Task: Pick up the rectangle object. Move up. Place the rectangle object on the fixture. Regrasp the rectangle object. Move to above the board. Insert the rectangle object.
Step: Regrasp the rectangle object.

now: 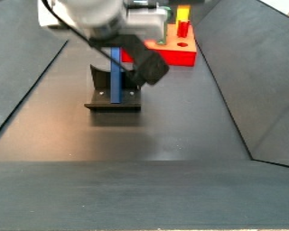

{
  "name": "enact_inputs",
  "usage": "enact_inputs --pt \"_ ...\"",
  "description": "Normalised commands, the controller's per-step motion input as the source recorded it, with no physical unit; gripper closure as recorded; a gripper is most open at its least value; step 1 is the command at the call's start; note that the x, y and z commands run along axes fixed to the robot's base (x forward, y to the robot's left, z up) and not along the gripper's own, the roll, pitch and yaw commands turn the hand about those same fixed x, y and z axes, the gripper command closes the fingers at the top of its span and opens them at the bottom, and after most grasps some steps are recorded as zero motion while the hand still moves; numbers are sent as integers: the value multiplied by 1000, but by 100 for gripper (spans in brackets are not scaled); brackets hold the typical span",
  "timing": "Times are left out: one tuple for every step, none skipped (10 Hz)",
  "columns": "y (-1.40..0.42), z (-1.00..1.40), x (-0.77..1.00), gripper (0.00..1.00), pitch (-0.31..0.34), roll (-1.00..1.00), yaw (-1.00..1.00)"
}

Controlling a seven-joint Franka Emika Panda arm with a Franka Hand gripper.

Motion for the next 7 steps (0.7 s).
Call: enact_inputs --pt "4 1000 -27 0 65 92 -2" --pt "7 1000 -33 0 73 79 -13" --pt "6 918 -31 0 71 70 -18" --pt "9 668 -26 0 66 54 -30" --pt "11 413 -22 0 72 53 -37" --pt "10 226 -14 0 70 51 -38" --pt "-769 699 159 0 29 1000 41"
